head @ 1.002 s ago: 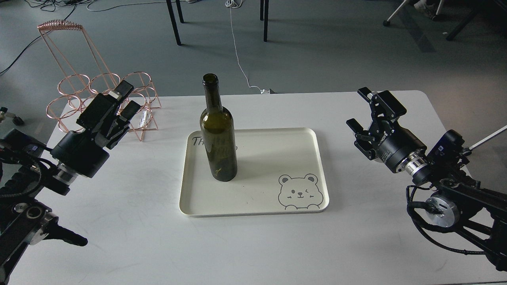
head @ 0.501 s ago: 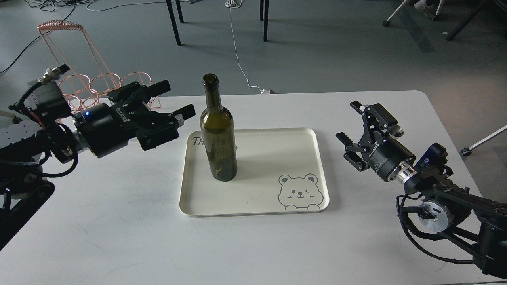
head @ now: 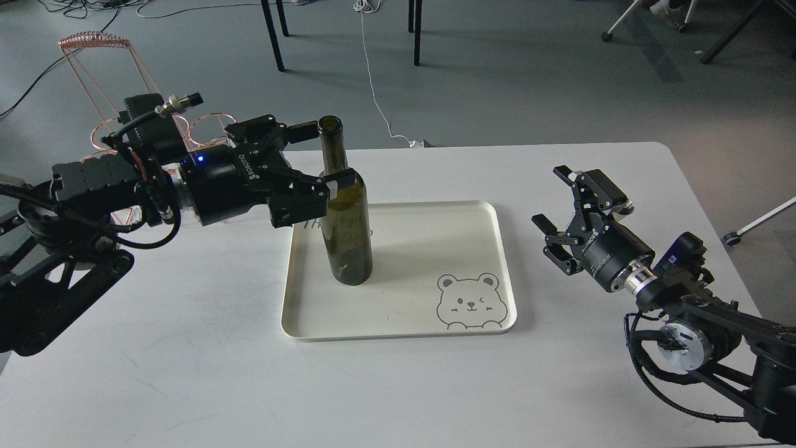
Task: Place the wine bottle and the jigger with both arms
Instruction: 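Reach the left gripper to the neck of the green wine bottle, then close the left gripper on the bottle neck and lift, then carry the bottle with the left gripper over the copper wine rack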
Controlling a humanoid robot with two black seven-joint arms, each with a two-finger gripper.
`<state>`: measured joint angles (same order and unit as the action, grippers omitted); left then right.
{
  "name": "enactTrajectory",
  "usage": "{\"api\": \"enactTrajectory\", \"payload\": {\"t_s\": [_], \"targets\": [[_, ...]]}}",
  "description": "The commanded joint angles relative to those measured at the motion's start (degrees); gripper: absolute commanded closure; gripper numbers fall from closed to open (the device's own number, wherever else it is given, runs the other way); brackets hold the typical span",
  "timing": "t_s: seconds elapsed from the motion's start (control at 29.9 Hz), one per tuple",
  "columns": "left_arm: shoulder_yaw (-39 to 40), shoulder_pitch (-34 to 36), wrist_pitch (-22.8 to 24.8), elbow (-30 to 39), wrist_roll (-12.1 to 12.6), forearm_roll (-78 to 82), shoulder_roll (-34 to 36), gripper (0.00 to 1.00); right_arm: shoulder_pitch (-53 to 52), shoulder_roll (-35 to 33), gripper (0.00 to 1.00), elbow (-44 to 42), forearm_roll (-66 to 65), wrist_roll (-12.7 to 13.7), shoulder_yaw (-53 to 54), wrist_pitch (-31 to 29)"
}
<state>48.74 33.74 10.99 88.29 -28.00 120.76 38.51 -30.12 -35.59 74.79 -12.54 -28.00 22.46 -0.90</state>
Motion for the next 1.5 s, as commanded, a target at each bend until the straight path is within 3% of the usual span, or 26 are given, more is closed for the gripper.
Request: {"api": "enactTrajectory", "payload": {"t_s": [0.0,0.53,0.6,0.77,1.07,1.27,1.47], "targets": [[-1.0,1.3,0.0,-1.7,0.0,-0.1,-1.2,0.02,0.2,0.0,0.03,0.0,0.0,0.0,0.0,0.1],[-1.7,2.3,-0.5,-5.6,0.0,-0.2,-4.9,0.07,0.2,0.0,0.02,-0.1,-0.1,0.0,0.1,0.1],[-1.7,2.3,-0.5,-5.8,0.0,-0.3,-5.0,0.14,0.2,0.0,0.02,-0.1,-0.2,0.0,0.1,0.1],[-1.7,2.3,-0.5,-6.4,0.0,-0.1,-5.2,0.48,0.2,0.0,0.02,-0.1,-0.2,0.0,0.1,0.1],[-1.7,3.1,-0.5,-6.3,0.0,-0.1,-5.1,0.80,0.2,0.0,0.02,0.0,-0.1,0.0,0.1,0.1],[-1.5,4.8,-0.5,-5.6,0.0,-0.6,-4.2,0.82,0.2,0.0,0.02,0.0,-0.1,0.0,0.0,0.2],[-1.2,11.4,-0.2,-5.6,0.0,-6.3,0.9,0.82,0.2,0.0,0.02,0.0,-0.1,0.0,0.1,0.2]]}}
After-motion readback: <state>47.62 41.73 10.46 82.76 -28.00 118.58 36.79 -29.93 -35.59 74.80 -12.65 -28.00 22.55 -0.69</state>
